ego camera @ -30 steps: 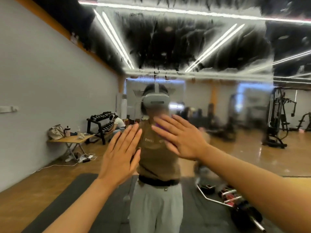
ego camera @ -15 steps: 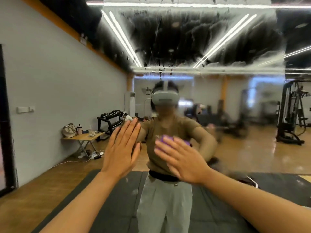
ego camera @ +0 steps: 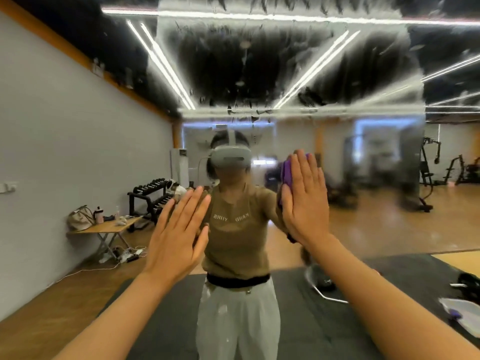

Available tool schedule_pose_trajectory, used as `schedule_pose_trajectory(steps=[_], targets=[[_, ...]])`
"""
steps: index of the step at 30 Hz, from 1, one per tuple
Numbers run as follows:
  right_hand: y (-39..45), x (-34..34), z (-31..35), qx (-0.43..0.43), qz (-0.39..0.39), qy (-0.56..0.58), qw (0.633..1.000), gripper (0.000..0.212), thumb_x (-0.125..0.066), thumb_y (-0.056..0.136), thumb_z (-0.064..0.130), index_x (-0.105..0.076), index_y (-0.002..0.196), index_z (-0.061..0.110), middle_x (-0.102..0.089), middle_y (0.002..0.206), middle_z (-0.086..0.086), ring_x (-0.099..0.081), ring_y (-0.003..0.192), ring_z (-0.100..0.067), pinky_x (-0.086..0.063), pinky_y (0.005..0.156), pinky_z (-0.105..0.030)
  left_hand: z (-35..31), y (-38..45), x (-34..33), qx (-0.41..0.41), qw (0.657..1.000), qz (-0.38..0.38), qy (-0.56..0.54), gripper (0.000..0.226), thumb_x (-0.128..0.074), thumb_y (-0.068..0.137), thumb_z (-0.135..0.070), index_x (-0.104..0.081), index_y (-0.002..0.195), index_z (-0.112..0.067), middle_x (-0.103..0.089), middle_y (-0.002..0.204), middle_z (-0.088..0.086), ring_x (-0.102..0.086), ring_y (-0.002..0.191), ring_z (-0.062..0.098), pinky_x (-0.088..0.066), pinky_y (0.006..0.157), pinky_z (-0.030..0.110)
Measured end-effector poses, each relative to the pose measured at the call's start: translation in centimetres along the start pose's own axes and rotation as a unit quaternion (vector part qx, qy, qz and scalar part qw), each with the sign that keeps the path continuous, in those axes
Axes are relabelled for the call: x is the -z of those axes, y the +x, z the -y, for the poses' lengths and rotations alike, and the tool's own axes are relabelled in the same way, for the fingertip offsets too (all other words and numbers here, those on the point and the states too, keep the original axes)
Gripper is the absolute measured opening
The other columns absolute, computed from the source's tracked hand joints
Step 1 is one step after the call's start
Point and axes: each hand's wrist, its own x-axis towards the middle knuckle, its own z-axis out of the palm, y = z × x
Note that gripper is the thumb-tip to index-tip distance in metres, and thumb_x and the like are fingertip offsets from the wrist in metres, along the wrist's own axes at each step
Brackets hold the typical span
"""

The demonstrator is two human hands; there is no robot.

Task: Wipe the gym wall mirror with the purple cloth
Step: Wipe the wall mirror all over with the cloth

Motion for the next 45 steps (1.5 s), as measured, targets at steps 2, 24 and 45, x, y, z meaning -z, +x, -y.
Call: schedule_pose_trajectory(steps=[2,24,45], targets=[[-4.0,-0.8,1.5,0.069,0.036,0.022,0.997,0.061,-0.042,0.101,0.026,-0.027,0.157,0.007,-0.024,0.165,-0.011,-0.015,0.155,-0.027,-0.017,0.125,-0.045,0.4,0.0,-0.1,-0.011,1.0,0.003,-0.005,0.063,-0.037,0.101,-0.036,-0.027,0.159,-0.012,-0.019,0.168,0.006,-0.017,0.155,0.021,-0.012,0.125,0.045],[-7.4,-2.0,6.1,0.186,0.112,0.006,0.976,0.058,-0.044,0.103,0.025,-0.03,0.157,0.01,-0.022,0.166,-0.008,-0.016,0.155,-0.025,-0.01,0.127,-0.04,0.0,-0.3,-1.3,-0.009,0.999,-0.026,-0.047,0.063,-0.038,0.099,-0.031,-0.028,0.158,-0.009,-0.018,0.168,0.009,-0.018,0.154,0.024,-0.009,0.126,0.046],[-5.8,-2.7,6.2,0.379,0.166,-0.033,0.91,0.06,-0.041,0.102,0.032,-0.031,0.158,0.016,-0.021,0.167,-0.006,-0.014,0.155,-0.027,-0.008,0.127,-0.044,3.4,-1.0,-1.2,-0.006,0.999,-0.045,-0.003,0.062,-0.034,0.103,-0.037,-0.027,0.158,-0.008,-0.018,0.167,0.011,-0.021,0.154,0.025,-0.014,0.125,0.048]])
